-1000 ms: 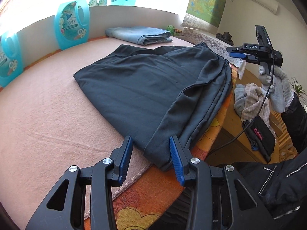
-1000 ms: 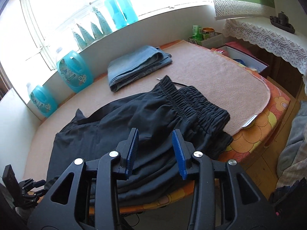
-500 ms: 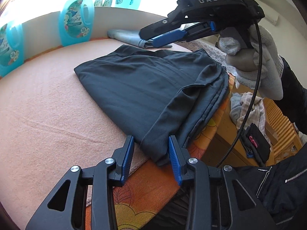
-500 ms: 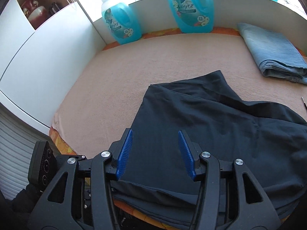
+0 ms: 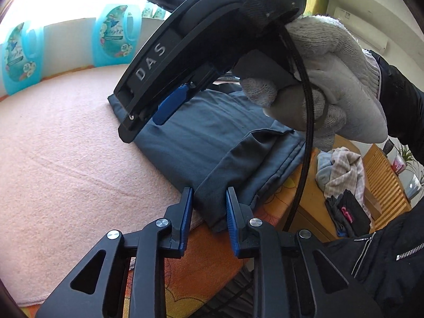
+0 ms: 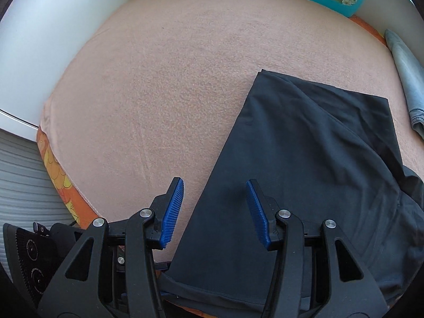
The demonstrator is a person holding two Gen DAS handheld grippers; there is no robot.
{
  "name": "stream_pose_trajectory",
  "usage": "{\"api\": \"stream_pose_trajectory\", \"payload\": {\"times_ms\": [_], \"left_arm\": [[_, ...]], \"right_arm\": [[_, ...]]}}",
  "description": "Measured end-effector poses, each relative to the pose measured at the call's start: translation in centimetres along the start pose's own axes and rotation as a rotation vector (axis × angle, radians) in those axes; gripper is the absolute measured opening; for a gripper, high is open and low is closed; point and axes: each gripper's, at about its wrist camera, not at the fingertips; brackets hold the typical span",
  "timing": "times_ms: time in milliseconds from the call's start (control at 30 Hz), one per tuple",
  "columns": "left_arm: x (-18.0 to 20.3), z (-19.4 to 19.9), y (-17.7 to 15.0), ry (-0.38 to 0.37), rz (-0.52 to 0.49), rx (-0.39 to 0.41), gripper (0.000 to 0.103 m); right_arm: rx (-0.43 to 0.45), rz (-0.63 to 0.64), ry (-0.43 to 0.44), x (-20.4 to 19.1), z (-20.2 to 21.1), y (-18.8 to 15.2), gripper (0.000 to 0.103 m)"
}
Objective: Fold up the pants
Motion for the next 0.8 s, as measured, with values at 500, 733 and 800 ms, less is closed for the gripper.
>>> {"api": "stream_pose_trajectory", "payload": {"times_ms": [500,733,800], "left_arm": [[3.1,1.8,-0.9,-0.024,-0.014,0.054,0.007],[1.9,3.1,-0.8,0.057,0.029,0.053,0.011],[0.4,2.9,-0.2,0.068,0.060,0.053,0.018]], "right_arm": [[0.067,0.012,-0.087,0.3,0.0,-0.6,0.002],[0.082,0.011,-0.027,0.5,1.1,-1.2,0.002],[0.089,0.024,-0.026,0.3,1.7,-1.4,0.002]]}}
Point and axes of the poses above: each gripper's, at about its wrist camera, not at the fingertips, and z roughly against the way its jaws point, x to its right, y to its top, and after that the axes turned 4 degrees about x, right-handed
